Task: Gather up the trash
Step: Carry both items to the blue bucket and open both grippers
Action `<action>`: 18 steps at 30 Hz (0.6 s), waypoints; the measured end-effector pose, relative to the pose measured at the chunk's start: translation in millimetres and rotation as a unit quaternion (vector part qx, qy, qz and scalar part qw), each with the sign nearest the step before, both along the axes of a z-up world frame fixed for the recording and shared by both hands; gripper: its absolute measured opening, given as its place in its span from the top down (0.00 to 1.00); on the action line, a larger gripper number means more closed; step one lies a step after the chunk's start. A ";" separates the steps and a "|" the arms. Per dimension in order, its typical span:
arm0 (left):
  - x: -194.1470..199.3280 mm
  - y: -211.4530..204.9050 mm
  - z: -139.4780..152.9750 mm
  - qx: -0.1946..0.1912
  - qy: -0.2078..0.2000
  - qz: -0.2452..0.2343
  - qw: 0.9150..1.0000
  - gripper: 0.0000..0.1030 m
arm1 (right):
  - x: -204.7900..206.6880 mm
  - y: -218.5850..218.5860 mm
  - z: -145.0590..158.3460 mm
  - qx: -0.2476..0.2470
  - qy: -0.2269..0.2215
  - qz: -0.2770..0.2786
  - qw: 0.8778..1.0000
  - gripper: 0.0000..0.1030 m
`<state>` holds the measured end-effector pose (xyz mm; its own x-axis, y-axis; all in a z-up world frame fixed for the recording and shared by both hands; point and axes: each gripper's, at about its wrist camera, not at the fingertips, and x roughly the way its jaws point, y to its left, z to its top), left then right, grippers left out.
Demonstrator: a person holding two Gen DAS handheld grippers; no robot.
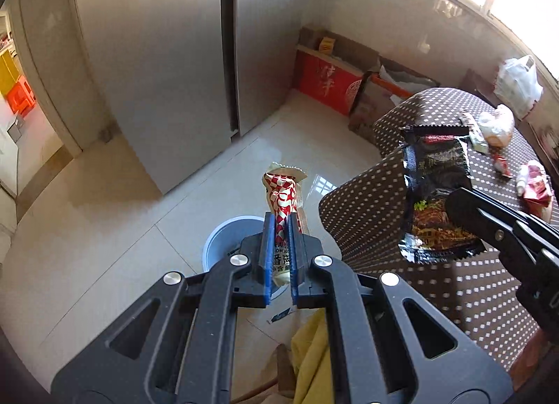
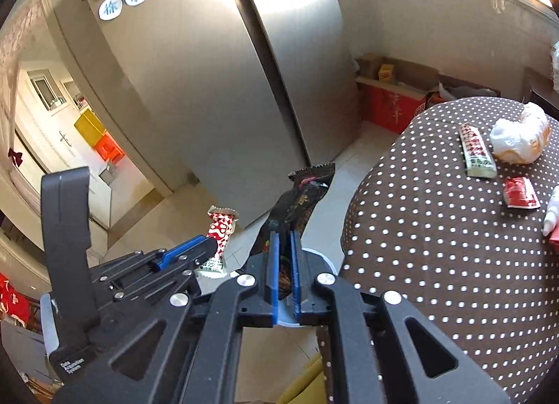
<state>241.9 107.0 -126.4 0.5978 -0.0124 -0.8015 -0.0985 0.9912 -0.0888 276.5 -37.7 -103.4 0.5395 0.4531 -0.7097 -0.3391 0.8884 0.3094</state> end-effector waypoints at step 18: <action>-3.2 76.4 -26.8 0.005 0.022 0.082 0.996 0.28 | 14.7 72.6 -40.2 -0.056 0.049 0.021 0.997 0.93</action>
